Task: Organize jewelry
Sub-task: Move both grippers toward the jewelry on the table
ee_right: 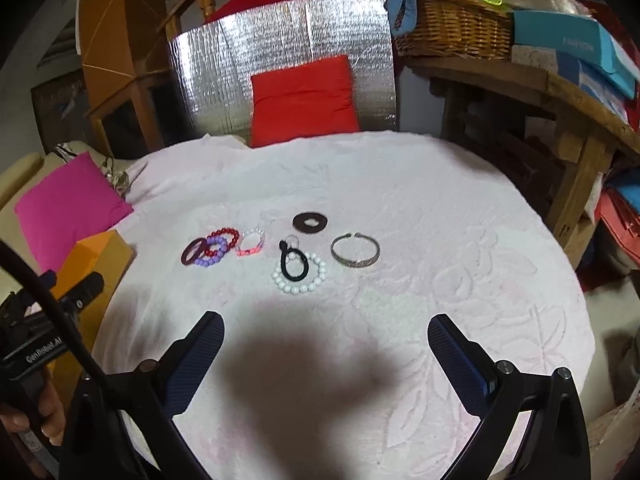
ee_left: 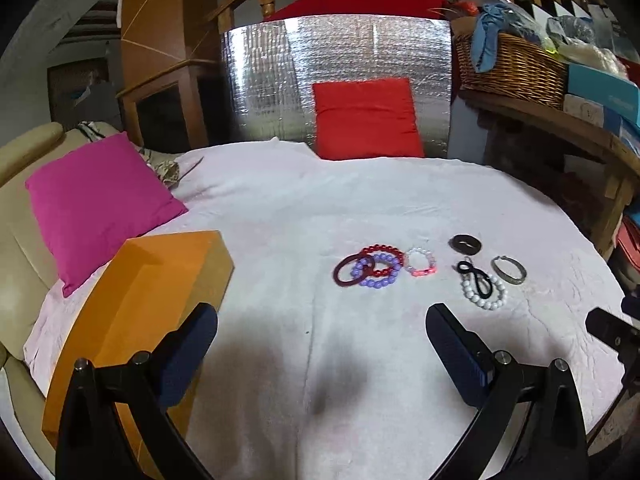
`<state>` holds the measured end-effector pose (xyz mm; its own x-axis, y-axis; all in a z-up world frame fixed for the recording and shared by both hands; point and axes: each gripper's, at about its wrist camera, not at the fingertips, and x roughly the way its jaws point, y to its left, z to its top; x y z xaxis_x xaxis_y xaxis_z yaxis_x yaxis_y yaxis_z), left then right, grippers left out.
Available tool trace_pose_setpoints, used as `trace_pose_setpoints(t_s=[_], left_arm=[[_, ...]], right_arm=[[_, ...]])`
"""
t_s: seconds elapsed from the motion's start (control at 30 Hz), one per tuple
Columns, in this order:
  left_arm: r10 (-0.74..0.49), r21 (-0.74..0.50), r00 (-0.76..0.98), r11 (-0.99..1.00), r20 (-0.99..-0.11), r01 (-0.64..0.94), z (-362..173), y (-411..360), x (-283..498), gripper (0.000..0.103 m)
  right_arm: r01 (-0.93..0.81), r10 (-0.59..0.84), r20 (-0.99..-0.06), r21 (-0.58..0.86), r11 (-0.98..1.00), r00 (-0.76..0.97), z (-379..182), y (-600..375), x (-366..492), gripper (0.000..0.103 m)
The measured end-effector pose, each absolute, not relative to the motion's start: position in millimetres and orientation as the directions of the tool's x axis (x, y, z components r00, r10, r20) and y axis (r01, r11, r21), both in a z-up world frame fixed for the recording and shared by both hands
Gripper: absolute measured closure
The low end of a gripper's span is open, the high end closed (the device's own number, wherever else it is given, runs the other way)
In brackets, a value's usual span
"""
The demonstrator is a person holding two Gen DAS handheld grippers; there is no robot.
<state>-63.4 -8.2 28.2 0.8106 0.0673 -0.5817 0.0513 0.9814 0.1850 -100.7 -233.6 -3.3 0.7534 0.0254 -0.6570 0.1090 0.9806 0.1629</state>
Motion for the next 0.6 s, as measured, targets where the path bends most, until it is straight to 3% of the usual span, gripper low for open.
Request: trace_pose_setpoints(t_s=[0.6], left_arm=[[0.063,0.133,0.775,0.991,-0.628,0.028,23.6,8.4,-54.3,0.0]], right_arm=[[0.043,0.104,-0.646,0.208,0.977,0.756,-5.7,-210.9,-90.9,0.0]])
